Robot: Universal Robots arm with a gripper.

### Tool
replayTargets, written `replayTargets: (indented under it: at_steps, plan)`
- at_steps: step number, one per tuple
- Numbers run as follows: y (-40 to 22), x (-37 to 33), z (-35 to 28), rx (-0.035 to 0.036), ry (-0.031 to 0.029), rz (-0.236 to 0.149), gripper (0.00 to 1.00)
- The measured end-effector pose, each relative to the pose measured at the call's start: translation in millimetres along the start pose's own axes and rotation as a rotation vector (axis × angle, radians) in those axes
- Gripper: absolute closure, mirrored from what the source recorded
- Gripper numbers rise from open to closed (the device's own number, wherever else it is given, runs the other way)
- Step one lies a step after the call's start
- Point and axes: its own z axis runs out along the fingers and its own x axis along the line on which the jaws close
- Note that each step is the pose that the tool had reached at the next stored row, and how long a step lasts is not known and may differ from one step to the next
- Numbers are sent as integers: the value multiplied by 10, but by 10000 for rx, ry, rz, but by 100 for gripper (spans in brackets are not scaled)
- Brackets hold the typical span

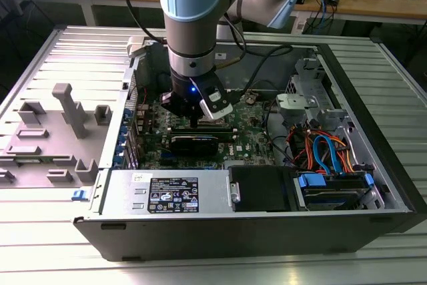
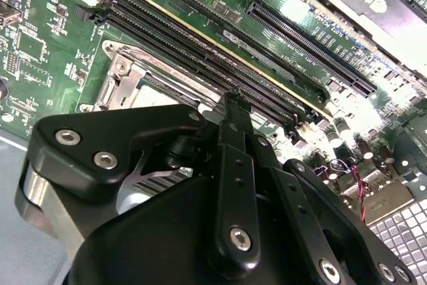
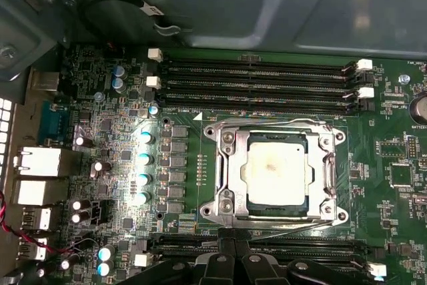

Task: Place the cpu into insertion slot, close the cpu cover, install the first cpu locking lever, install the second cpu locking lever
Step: 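Install the second cpu locking lever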

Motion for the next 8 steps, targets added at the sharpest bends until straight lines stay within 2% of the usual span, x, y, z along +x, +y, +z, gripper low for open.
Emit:
replayTargets:
  at_steps: [4,6,8]
  plan:
    - [0,0,0,-2,0,0,89]
    - [-1,0,2,-32,-1,1,89]
    - [-1,0,3,-34,-1,1,89]
